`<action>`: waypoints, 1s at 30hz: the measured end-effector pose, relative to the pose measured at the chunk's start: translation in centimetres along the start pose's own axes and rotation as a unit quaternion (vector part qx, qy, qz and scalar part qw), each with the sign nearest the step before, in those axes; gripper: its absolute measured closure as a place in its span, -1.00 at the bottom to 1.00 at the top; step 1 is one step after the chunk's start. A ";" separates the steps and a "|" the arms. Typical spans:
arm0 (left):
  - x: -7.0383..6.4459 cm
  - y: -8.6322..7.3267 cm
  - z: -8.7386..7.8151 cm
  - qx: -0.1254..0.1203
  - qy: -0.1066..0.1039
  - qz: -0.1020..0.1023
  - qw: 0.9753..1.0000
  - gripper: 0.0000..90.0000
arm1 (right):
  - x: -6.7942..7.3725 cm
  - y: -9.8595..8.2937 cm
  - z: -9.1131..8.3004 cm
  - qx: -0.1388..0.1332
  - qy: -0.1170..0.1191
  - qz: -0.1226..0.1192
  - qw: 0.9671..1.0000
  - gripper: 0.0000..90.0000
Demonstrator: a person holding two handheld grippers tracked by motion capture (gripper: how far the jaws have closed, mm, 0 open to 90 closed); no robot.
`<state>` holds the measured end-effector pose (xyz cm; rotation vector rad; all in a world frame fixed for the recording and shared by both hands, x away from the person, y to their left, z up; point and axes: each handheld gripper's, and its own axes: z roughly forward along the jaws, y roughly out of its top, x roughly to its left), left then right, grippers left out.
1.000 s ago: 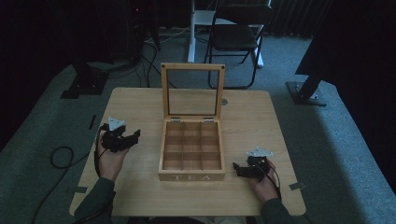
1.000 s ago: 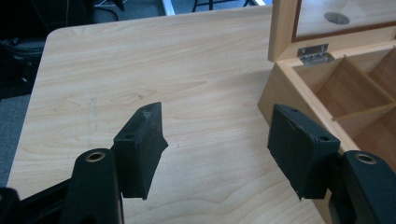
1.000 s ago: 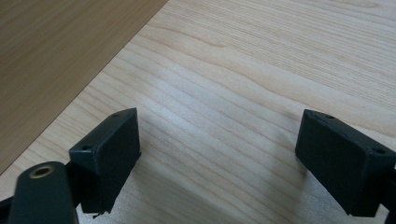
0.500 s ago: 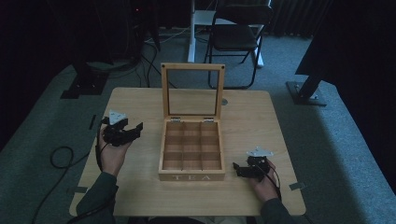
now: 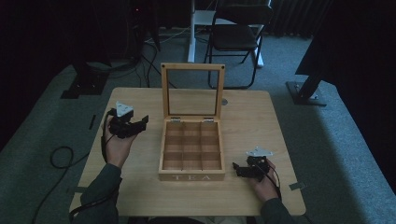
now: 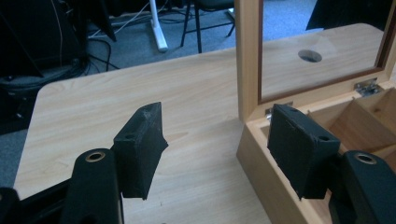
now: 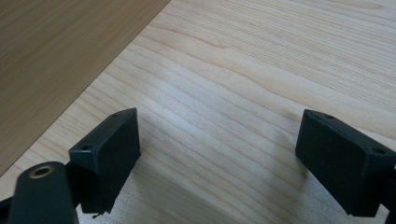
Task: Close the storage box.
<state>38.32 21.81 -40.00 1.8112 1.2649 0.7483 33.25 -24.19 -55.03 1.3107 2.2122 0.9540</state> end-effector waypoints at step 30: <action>-1.4 4.5 2.4 -0.027 -0.031 0.015 0.999 -0.21 | 0.0 0.0 0.0 0.000 0.002 -0.002 1.000 -0.70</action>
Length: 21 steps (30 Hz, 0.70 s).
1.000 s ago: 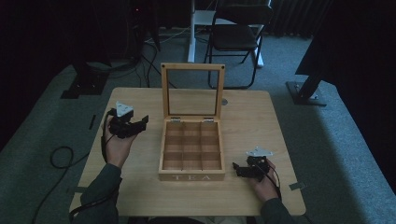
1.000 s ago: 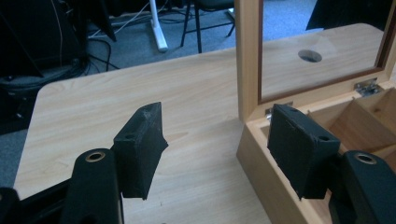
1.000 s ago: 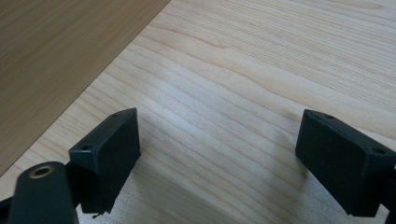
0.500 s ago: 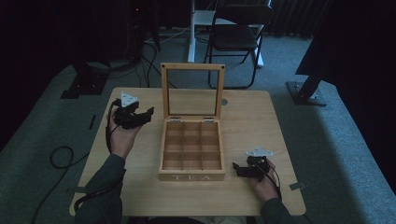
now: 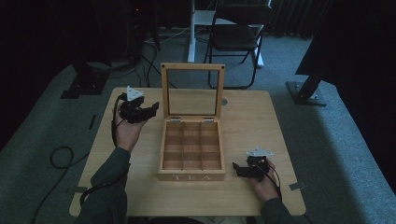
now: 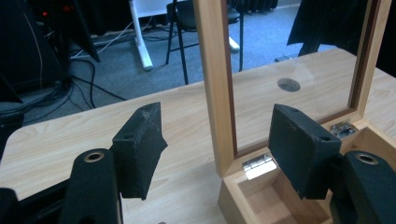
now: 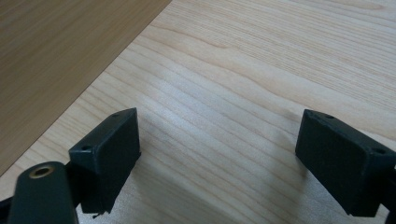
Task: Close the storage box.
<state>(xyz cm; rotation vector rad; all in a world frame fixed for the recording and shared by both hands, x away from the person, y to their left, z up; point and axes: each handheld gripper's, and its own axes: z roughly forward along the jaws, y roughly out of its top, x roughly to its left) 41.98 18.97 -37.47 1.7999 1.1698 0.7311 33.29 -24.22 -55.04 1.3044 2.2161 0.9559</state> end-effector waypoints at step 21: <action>0.0 0.6 2.5 0.007 -0.001 0.006 1.000 -0.21 | 0.0 0.0 0.0 0.000 0.000 0.000 1.000 -0.70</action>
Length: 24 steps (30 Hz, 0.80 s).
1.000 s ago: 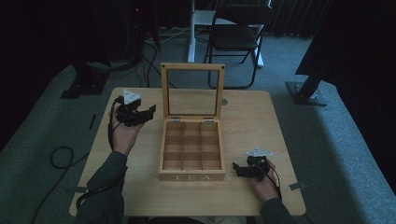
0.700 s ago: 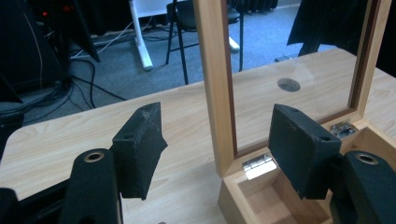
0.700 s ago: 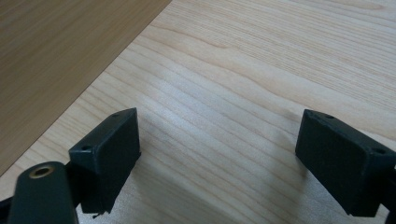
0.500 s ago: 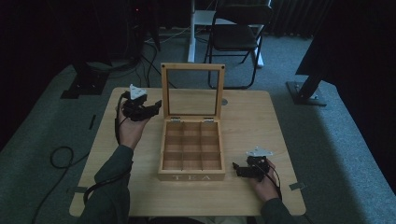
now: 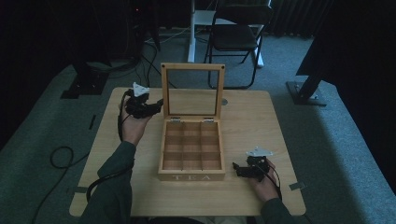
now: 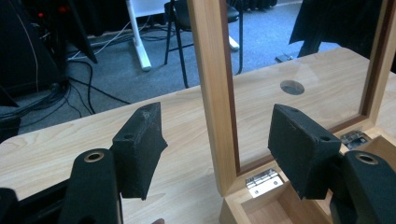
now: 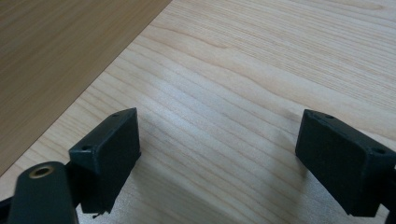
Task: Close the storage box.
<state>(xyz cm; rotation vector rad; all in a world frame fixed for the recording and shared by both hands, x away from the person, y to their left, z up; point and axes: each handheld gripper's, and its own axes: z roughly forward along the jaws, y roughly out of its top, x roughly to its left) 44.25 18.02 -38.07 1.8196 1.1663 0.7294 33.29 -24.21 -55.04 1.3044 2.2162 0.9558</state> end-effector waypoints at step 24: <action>0.5 1.4 3.5 0.014 -0.004 -0.003 1.000 -0.19 | 0.0 0.0 0.0 0.000 0.000 0.000 1.000 -0.70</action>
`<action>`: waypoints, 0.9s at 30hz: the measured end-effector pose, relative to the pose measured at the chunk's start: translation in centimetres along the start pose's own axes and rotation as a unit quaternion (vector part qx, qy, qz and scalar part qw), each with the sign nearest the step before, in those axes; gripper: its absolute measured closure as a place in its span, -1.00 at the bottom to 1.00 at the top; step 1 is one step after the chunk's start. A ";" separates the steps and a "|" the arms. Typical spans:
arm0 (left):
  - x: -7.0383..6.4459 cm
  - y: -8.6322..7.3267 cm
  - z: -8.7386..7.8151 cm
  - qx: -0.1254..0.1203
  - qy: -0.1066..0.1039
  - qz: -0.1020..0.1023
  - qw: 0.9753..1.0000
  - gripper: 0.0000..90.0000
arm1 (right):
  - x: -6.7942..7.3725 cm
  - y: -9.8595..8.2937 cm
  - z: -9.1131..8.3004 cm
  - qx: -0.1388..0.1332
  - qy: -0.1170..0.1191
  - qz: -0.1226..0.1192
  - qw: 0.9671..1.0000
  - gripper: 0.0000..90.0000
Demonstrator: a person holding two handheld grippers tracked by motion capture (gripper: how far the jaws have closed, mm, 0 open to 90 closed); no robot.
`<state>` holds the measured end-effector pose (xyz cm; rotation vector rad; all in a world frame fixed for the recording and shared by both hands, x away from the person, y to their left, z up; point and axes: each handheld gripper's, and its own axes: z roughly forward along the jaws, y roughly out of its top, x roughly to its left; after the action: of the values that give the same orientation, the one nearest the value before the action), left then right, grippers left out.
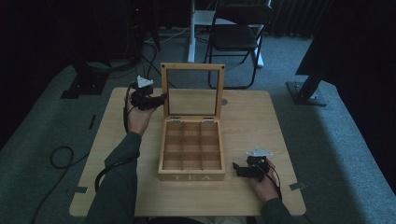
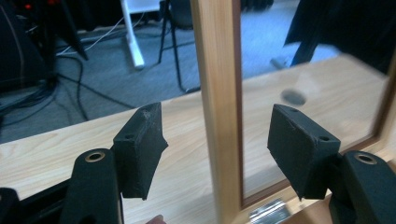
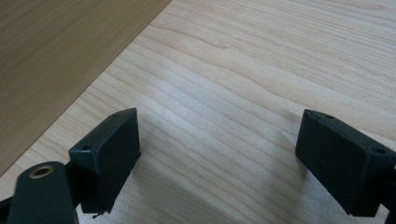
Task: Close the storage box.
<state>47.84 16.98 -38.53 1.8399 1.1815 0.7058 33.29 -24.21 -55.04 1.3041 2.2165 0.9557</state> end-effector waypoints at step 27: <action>-0.3 0.4 4.1 -0.003 -0.049 -0.024 0.999 -0.22 | 0.0 0.0 0.0 0.000 0.000 0.000 1.000 -0.70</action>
<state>51.17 15.23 -40.31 1.8141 1.1560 0.5843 33.29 -24.22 -55.04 1.3033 2.2169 0.9548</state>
